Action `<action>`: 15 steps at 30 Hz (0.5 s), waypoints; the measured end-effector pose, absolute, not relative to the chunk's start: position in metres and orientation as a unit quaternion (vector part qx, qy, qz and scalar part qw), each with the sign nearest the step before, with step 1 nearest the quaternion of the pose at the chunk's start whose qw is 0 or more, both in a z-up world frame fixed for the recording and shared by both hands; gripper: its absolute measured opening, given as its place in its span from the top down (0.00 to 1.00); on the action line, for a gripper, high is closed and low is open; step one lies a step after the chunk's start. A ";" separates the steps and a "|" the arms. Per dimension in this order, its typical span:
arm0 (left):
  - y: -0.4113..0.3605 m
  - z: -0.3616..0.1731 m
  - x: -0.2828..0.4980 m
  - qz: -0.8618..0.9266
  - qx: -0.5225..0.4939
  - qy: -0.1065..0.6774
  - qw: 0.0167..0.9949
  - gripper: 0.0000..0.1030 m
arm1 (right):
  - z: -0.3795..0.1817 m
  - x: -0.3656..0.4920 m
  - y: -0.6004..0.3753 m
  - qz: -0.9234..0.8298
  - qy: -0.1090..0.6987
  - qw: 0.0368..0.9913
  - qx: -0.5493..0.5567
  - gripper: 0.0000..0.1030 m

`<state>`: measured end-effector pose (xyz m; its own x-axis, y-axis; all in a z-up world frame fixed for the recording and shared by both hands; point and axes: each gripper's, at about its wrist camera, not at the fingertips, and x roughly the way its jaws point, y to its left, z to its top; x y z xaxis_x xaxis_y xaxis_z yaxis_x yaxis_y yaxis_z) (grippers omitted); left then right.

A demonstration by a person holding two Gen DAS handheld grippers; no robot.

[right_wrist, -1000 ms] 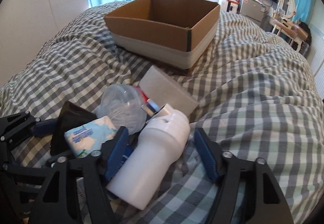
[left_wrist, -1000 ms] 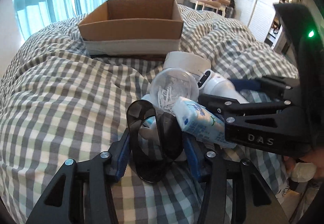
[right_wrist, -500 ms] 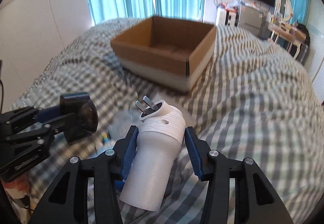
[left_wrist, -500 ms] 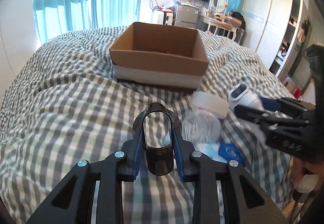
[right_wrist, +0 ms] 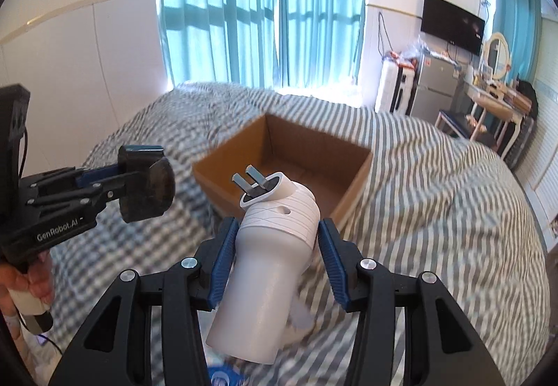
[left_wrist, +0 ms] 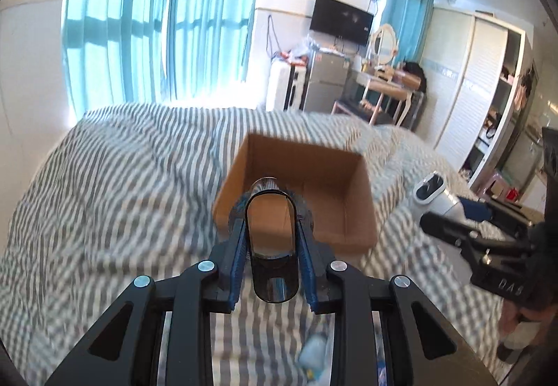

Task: Organize objects
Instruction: 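Carry both cups over the cardboard box and open both tools to drop them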

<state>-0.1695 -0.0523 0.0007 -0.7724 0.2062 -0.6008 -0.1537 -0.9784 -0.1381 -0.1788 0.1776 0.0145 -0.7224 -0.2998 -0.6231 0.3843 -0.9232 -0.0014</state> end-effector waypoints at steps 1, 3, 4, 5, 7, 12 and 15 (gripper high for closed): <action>-0.052 0.006 -0.179 0.942 -0.319 -0.038 0.095 0.73 | 0.019 -0.185 0.176 -0.927 0.066 0.186 0.319 0.54; -0.052 0.016 -0.199 0.946 -0.309 -0.029 0.092 0.73 | 0.029 -0.203 0.170 -0.930 0.071 0.188 0.309 0.54; -0.051 0.019 -0.208 0.947 -0.307 -0.027 0.092 0.73 | 0.033 -0.211 0.167 -0.930 0.073 0.189 0.306 0.54; -0.051 0.021 -0.222 0.946 -0.307 -0.028 0.096 0.73 | 0.036 -0.222 0.165 -0.931 0.074 0.190 0.304 0.54; -0.049 0.021 -0.241 0.945 -0.309 -0.029 0.101 0.73 | 0.039 -0.241 0.162 -0.931 0.072 0.190 0.303 0.54; -0.038 0.003 -0.295 0.940 -0.329 -0.009 0.092 0.73 | 0.025 -0.298 0.158 -0.925 0.068 0.192 0.320 0.54; -0.034 -0.017 -0.322 0.933 -0.349 -0.008 0.091 0.73 | 0.003 -0.327 0.156 -0.919 0.062 0.195 0.337 0.54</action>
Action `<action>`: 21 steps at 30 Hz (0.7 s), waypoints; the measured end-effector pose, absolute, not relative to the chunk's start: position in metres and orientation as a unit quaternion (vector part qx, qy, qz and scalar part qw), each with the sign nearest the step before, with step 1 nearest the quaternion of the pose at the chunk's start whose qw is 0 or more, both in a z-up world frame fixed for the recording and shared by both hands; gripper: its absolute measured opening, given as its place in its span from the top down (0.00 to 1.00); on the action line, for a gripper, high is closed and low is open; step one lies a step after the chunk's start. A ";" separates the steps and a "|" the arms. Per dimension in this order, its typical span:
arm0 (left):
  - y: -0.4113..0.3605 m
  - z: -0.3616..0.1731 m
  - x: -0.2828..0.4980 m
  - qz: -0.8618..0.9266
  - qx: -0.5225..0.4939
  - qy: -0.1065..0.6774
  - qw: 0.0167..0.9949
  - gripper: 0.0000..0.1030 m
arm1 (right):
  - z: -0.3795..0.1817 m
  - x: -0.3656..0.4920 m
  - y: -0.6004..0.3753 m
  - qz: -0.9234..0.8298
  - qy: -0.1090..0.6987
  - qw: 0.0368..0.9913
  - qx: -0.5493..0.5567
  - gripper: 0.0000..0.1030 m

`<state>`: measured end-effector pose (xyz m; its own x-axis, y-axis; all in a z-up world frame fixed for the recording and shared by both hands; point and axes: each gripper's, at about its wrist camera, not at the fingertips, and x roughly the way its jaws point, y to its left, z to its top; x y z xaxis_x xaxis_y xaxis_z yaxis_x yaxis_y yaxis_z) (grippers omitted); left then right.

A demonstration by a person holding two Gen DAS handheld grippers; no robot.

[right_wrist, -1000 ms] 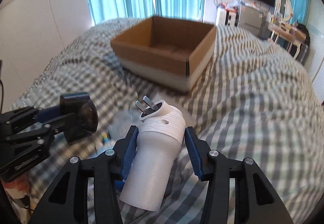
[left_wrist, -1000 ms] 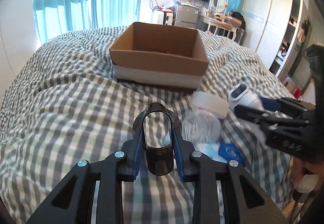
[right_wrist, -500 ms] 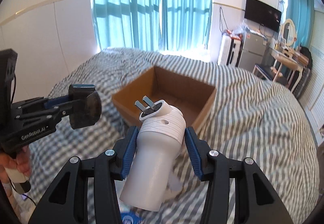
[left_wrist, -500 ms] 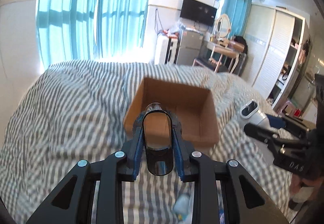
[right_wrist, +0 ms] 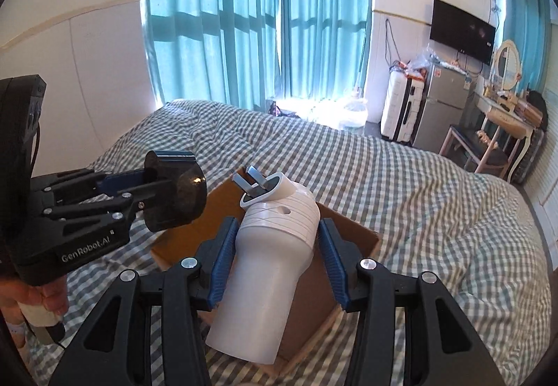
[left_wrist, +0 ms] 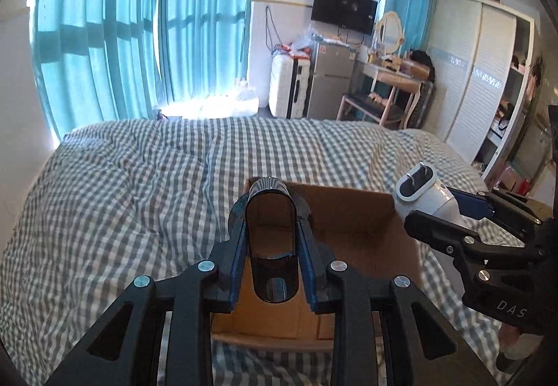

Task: Organize objects
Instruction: 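Carry both cups over the cardboard box and open both tools to drop them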

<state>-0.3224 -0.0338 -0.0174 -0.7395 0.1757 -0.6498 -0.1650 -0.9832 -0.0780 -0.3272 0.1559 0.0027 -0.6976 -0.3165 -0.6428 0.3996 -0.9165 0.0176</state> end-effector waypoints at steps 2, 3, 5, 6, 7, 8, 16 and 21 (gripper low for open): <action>-0.029 -0.034 -0.336 0.928 -0.361 -0.001 0.092 0.73 | -0.016 -0.342 0.156 -0.915 0.057 0.195 0.348 0.54; -0.025 -0.041 -0.341 0.925 -0.367 0.000 0.093 0.73 | -0.026 -0.347 0.156 -0.913 0.054 0.195 0.354 0.54; -0.022 -0.056 -0.351 0.921 -0.378 0.004 0.094 0.73 | -0.041 -0.355 0.156 -0.909 0.053 0.197 0.364 0.54; -0.019 -0.062 -0.355 0.919 -0.382 0.008 0.093 0.73 | -0.051 -0.360 0.157 -0.907 0.054 0.197 0.369 0.54; -0.017 -0.068 -0.359 0.918 -0.386 0.014 0.091 0.73 | -0.057 -0.362 0.158 -0.906 0.055 0.197 0.371 0.54; -0.015 -0.073 -0.362 0.917 -0.388 0.019 0.090 0.73 | -0.062 -0.364 0.160 -0.905 0.055 0.197 0.373 0.54; -0.008 -0.094 -0.360 0.908 -0.410 0.041 0.082 0.70 | -0.069 -0.362 0.173 -0.905 0.051 0.202 0.371 0.53; -0.009 -0.079 -0.343 0.911 -0.405 0.043 0.065 0.32 | -0.038 -0.342 0.183 -0.916 0.038 0.203 0.343 0.37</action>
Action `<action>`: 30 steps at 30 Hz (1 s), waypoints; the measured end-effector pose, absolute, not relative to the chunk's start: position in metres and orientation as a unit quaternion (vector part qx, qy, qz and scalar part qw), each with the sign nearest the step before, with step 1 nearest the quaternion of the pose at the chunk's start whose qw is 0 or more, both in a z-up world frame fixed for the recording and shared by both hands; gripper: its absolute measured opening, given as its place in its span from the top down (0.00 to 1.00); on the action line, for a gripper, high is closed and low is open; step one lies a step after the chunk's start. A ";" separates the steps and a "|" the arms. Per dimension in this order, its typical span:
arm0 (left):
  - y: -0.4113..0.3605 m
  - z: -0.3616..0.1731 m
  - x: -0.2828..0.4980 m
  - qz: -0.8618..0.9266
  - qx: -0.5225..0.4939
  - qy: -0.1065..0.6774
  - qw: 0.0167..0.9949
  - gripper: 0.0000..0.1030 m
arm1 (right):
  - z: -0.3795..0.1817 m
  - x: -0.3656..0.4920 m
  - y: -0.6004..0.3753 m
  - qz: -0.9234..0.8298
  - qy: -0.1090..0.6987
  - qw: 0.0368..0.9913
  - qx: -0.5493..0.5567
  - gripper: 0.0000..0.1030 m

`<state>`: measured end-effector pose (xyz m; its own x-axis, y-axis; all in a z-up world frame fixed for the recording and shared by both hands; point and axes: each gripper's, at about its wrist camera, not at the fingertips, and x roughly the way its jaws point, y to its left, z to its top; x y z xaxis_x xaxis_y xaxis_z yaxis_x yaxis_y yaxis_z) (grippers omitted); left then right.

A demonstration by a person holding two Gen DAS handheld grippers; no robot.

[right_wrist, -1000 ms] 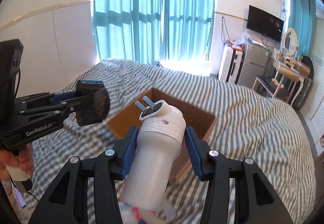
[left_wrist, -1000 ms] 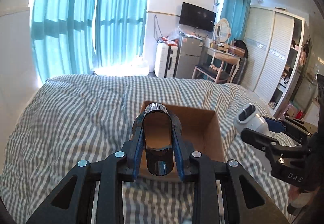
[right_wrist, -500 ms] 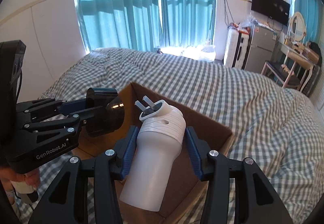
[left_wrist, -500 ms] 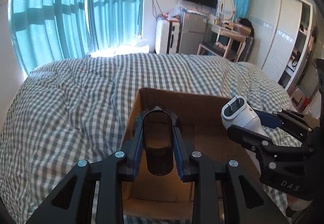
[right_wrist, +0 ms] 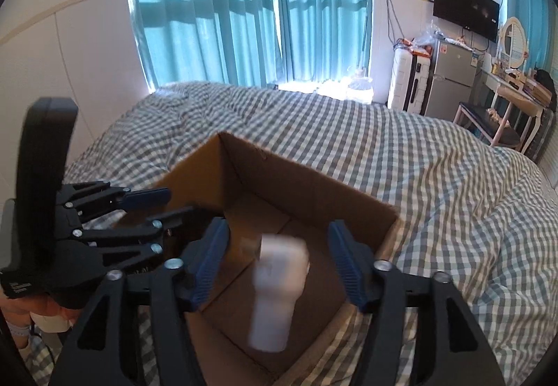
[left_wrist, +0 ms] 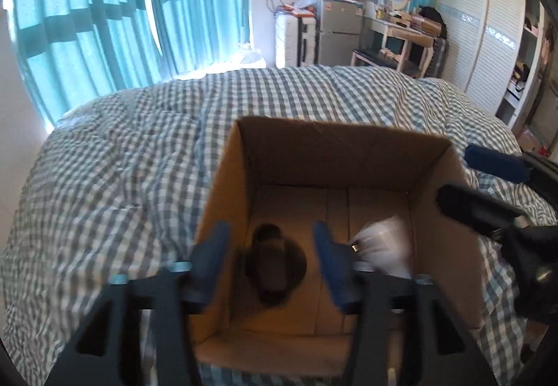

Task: Organize objects
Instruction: 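Carry both cups over the cardboard box and open both tools to drop them, then grasp the clear swab jar with the left tool while the right tool grasps the tape roll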

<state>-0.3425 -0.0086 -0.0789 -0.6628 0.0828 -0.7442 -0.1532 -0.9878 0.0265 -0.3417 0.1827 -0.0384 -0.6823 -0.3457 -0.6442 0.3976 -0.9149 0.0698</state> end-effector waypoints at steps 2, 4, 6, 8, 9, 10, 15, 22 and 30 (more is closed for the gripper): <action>-0.008 -0.066 -0.329 0.917 -0.393 0.038 0.062 0.21 | -0.025 -0.332 0.188 -0.920 0.034 0.202 0.334 0.37; -0.009 -0.053 -0.316 0.922 -0.382 0.039 0.057 0.19 | -0.008 -0.318 0.195 -0.925 0.034 0.199 0.323 0.37; -0.008 -0.038 -0.302 0.924 -0.376 0.045 0.044 0.15 | 0.008 -0.303 0.202 -0.928 0.038 0.197 0.313 0.37; -0.007 -0.023 -0.285 0.928 -0.368 0.047 0.033 0.11 | 0.024 -0.287 0.209 -0.932 0.040 0.195 0.304 0.37; -0.007 -0.015 -0.276 0.930 -0.363 0.048 0.027 0.09 | 0.032 -0.279 0.213 -0.932 0.040 0.195 0.301 0.37; -0.006 -0.008 -0.268 0.931 -0.360 0.051 0.021 0.09 | 0.039 -0.271 0.216 -0.933 0.039 0.196 0.298 0.36; -0.006 0.029 -0.226 0.937 -0.344 0.053 -0.001 0.06 | 0.073 -0.228 0.228 -0.936 0.038 0.210 0.281 0.32; -0.008 0.045 -0.178 0.938 -0.338 0.063 -0.036 0.04 | 0.087 -0.175 0.227 -0.919 0.087 0.252 0.290 0.31; -0.014 -0.009 -0.141 0.927 -0.365 0.058 -0.062 0.04 | 0.030 -0.146 0.222 -0.901 0.162 0.250 0.317 0.28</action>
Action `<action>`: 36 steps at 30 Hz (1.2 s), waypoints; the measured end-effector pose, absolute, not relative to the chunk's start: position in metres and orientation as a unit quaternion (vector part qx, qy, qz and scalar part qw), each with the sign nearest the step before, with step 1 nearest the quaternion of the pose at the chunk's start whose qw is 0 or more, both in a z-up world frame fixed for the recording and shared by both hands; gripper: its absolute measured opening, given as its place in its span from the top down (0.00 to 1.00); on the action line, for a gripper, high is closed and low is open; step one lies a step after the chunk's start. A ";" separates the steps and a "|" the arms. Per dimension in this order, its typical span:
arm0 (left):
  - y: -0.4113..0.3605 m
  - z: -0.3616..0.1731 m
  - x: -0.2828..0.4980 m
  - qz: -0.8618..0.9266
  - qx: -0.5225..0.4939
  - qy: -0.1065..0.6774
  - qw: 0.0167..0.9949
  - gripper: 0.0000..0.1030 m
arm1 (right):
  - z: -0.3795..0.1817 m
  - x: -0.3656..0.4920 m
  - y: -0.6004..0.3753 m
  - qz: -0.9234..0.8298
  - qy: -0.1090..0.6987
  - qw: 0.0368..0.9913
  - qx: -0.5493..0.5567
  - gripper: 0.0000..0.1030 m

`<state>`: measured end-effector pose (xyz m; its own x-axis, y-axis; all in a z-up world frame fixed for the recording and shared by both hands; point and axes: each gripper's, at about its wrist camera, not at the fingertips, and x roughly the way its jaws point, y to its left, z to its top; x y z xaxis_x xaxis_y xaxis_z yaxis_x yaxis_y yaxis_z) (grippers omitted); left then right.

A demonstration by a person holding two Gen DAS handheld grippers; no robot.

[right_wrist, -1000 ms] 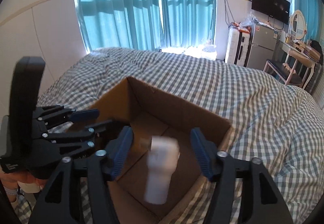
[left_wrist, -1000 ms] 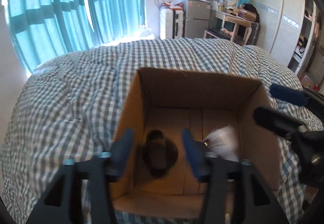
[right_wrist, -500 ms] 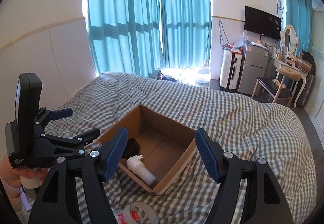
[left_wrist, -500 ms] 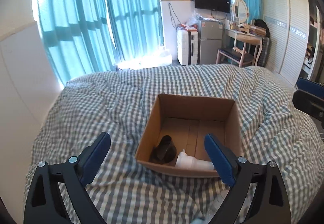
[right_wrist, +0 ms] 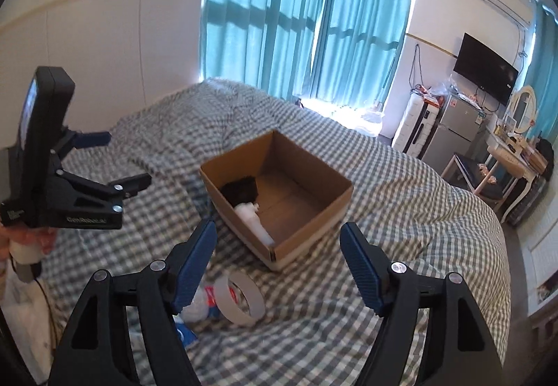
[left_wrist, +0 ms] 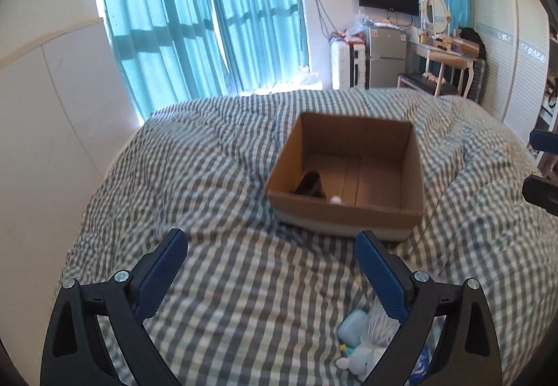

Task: Organize objects
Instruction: 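Grasp the clear swab jar with the left tool while the right tool grasps the tape roll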

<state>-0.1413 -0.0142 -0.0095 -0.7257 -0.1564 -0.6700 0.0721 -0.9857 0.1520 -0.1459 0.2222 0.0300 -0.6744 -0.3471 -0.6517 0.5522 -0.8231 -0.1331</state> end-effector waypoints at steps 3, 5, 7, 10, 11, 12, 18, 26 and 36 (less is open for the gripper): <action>-0.014 -0.038 -0.134 -0.922 0.379 -0.050 0.069 0.04 | -0.008 -0.156 0.225 -0.887 0.145 0.259 0.355 0.28; -0.012 -0.056 -0.131 -0.918 0.390 -0.043 0.063 0.04 | -0.033 -0.164 0.225 -0.877 0.135 0.264 0.378 0.28; -0.009 -0.071 -0.129 -0.912 0.405 -0.041 0.057 0.04 | -0.053 -0.172 0.228 -0.869 0.128 0.267 0.396 0.28; 0.000 -0.087 -0.128 -0.901 0.431 -0.034 0.029 0.04 | -0.077 -0.175 0.225 -0.861 0.127 0.272 0.410 0.28; 0.003 -0.090 -0.127 -0.899 0.437 -0.028 0.018 0.04 | -0.081 -0.174 0.223 -0.860 0.128 0.273 0.411 0.28; 0.006 -0.093 -0.127 -0.896 0.443 -0.024 0.007 0.04 | -0.086 -0.173 0.223 -0.858 0.132 0.274 0.414 0.28; 0.030 -0.109 -0.123 -0.882 0.468 -0.058 -0.026 0.04 | -0.112 -0.160 0.215 -0.826 0.199 0.298 0.435 0.28; 0.033 -0.120 -0.129 -0.871 0.484 -0.071 -0.038 0.04 | -0.144 -0.161 0.189 -0.788 0.267 0.307 0.461 0.36; 0.048 -0.122 -0.126 -0.868 0.483 -0.085 -0.072 0.04 | -0.130 -0.164 0.215 -0.834 0.221 0.254 0.438 0.68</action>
<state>-0.1260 0.0482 -0.1215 -0.5222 0.0425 -0.8518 -0.2068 -0.9753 0.0781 -0.1644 0.2148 -0.1305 -0.4877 -0.2297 -0.8423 0.6161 -0.7741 -0.1457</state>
